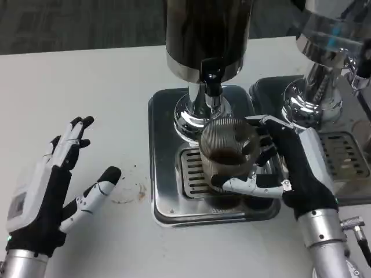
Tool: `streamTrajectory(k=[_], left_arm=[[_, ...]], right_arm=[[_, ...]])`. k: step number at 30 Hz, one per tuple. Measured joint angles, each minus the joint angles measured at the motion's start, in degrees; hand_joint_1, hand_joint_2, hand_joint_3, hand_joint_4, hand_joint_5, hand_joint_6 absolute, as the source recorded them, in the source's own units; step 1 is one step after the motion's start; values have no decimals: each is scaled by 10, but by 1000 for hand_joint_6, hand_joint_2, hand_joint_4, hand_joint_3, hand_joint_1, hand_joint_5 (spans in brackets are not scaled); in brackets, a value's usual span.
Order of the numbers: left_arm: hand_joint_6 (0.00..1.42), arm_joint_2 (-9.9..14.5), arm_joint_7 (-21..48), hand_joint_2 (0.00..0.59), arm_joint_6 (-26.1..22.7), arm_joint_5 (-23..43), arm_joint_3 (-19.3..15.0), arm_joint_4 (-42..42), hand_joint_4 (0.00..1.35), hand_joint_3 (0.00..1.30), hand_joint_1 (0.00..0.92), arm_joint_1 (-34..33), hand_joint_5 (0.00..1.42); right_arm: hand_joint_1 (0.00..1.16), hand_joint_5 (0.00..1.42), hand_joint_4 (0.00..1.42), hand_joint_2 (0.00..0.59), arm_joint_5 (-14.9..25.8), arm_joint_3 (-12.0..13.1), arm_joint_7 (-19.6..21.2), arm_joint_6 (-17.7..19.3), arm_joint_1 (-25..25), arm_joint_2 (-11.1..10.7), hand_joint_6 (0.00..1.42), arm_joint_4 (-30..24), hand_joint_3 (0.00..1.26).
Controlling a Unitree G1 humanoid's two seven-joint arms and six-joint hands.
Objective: Grasp the cup under the faucet to collect the drink, then remove the cup.
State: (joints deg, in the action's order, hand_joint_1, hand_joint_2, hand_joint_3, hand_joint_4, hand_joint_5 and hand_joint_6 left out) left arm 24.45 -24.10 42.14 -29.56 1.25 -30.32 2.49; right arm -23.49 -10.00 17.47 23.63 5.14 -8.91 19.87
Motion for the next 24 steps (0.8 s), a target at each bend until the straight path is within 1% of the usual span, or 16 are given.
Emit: streamTrajectory(k=[7, 9, 11, 15, 18, 19, 24], left_arm=[[28, 2, 0, 206, 5, -5, 0, 1, 0, 102, 0, 0, 203], [27, 7, -3, 203, 8, -19, 0, 21, 0, 105, 0, 8, 187], [26, 13, -3, 203, 10, -28, 1, 39, 0, 107, 0, 17, 184], [25, 27, -6, 204, 10, -53, -1, 80, 0, 111, 0, 36, 179], [33, 43, -13, 200, 11, -72, -2, 111, 0, 121, 0, 61, 178], [35, 46, -13, 198, 12, -72, -2, 114, 0, 123, 0, 65, 178], [39, 75, -3, 188, 28, -68, -3, 115, 0, 130, 0, 84, 174]], right_arm=[[1004, 762, 763, 91, 1, 7, -17, -9, -38, -6, 883, -58, 675], [1004, 762, 763, 91, 4, 8, -30, -11, -56, -7, 884, -83, 675], [1004, 762, 763, 91, 7, 9, -39, -11, -67, -7, 884, -96, 675], [1006, 762, 763, 91, 12, 10, -52, -14, -87, -7, 886, -124, 676], [1011, 762, 763, 92, 13, 10, -61, -15, -102, -6, 896, -144, 676], [1012, 762, 763, 92, 13, 10, -63, -16, -105, -6, 898, -148, 676], [1009, 775, 763, 91, 14, 8, -76, -18, -125, -3, 902, -178, 681]])
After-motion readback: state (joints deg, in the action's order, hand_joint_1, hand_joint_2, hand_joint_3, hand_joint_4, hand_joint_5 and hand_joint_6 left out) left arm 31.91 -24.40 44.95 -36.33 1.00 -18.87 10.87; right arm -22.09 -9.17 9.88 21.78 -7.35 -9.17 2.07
